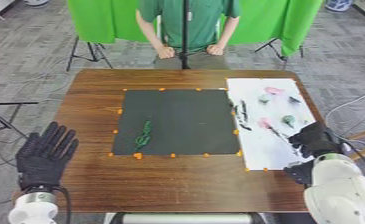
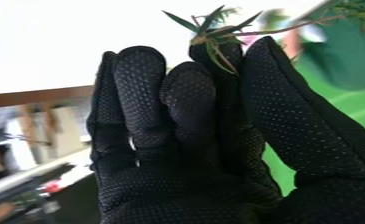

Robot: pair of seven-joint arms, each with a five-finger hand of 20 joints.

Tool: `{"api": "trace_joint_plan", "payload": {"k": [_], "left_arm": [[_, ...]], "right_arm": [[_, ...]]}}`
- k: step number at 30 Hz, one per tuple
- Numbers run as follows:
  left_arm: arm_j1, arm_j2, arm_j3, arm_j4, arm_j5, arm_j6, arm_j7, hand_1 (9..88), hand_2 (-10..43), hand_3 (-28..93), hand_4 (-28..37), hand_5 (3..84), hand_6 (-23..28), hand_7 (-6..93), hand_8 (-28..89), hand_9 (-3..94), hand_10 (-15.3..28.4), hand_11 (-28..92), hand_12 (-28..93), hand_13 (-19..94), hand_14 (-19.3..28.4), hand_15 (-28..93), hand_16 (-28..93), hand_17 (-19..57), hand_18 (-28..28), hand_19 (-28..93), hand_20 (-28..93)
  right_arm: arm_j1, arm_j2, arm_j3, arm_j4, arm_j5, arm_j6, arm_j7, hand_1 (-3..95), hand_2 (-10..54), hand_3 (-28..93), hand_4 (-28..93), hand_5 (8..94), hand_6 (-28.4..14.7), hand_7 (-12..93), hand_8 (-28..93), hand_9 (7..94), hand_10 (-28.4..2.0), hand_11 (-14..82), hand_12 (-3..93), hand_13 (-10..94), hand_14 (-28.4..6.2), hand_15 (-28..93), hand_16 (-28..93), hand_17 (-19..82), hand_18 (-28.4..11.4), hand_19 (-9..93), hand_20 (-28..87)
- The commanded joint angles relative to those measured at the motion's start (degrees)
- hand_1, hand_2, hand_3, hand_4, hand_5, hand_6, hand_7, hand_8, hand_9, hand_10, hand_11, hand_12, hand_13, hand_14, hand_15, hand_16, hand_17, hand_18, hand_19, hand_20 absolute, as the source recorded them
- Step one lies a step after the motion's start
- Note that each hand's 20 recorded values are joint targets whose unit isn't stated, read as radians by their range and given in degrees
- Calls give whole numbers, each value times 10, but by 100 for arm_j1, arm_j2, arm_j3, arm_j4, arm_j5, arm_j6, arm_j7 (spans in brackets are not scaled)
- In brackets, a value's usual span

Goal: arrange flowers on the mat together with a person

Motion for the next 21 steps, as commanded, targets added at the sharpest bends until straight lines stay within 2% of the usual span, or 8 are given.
{"api": "trace_joint_plan", "payload": {"k": [1,3,6,10,14,16,19,21], "left_arm": [[-53,66,102,67,81,-1,-159,278,141,761,-283,478,91,159,-108,426,135,224,71,317,169,348,-82,-71,167,417,111],[-124,101,120,84,142,19,-208,277,141,762,-283,478,91,158,-108,425,135,223,71,317,169,348,-82,-71,167,417,111],[-229,132,160,110,310,11,-260,278,141,760,-283,478,91,158,-108,425,135,223,71,316,169,348,-82,-71,167,417,111],[-341,126,234,148,290,-3,-302,280,143,758,-283,479,91,159,-108,426,136,224,71,316,170,349,-82,-71,166,417,111],[-385,127,302,170,260,-16,-287,279,143,760,-283,479,91,160,-108,426,136,225,71,316,169,349,-82,-71,166,417,111],[-442,131,344,190,267,18,-319,279,143,760,-283,479,91,160,-108,426,136,225,71,316,169,350,-82,-71,166,417,111],[-507,183,403,208,200,55,-341,279,143,761,-283,479,91,160,-108,426,136,224,71,316,169,354,-82,-71,166,417,111],[-568,187,436,237,233,42,-363,279,144,761,-283,479,91,160,-108,427,136,225,71,316,169,360,-83,-71,166,417,111]], "right_arm": [[803,30,-1016,48,-219,187,-406,462,-27,752,-252,677,-14,537,155,687,-164,586,478,598,-162,687,265,200,-234,660,171],[1076,62,-1439,124,-270,501,-474,461,-27,755,-250,677,-15,539,153,686,-163,587,478,598,-163,687,265,200,-234,662,170],[1474,-5,-1976,250,-368,540,-404,460,-27,758,-249,683,-17,541,151,691,-161,591,477,603,-164,692,266,204,-235,666,169],[1915,-216,-2539,475,-388,536,-336,460,-28,759,-248,685,-17,541,151,691,-162,592,477,605,-165,694,266,205,-239,671,168],[2375,-436,-3034,755,-476,501,-336,460,-28,759,-246,685,-17,540,151,691,-164,591,478,606,-165,695,265,205,-242,676,165],[2581,-551,-3223,907,-550,458,-331,460,-28,758,-245,685,-17,540,151,690,-167,588,476,604,-166,695,264,205,-243,677,163],[2838,-734,-3522,1138,-802,486,-338,460,-29,758,-246,683,-17,538,150,689,-170,584,472,602,-167,694,263,204,-244,679,158],[3016,-817,-3791,1299,-1062,586,-307,460,-28,758,-247,682,-18,538,150,688,-170,584,471,602,-168,694,262,203,-245,681,156]]}}
